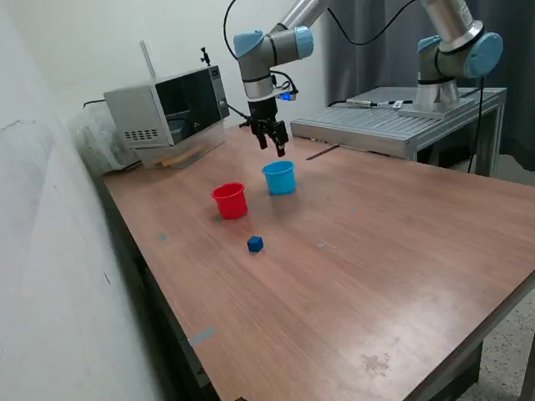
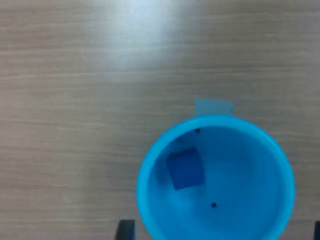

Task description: Place red objects in the red bin, and blue objects in the blue bin.

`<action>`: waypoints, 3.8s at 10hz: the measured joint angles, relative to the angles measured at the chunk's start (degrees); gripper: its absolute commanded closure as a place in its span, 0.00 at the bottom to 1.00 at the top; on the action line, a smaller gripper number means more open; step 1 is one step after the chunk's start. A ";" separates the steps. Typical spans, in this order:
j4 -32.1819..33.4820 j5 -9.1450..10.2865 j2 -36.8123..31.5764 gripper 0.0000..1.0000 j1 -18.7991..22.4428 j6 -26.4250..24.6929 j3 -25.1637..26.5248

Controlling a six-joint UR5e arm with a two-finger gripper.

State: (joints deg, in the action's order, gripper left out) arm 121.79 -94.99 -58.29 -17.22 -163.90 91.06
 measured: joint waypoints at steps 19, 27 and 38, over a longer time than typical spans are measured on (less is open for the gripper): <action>-2.54 5.60 26.77 0.00 14.78 9.83 -36.86; -2.61 5.98 30.92 1.00 15.67 10.36 -39.88; -2.54 4.73 27.68 1.00 16.71 9.86 -38.67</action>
State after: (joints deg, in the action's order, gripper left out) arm 119.25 -90.26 -30.61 -0.51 -154.04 52.39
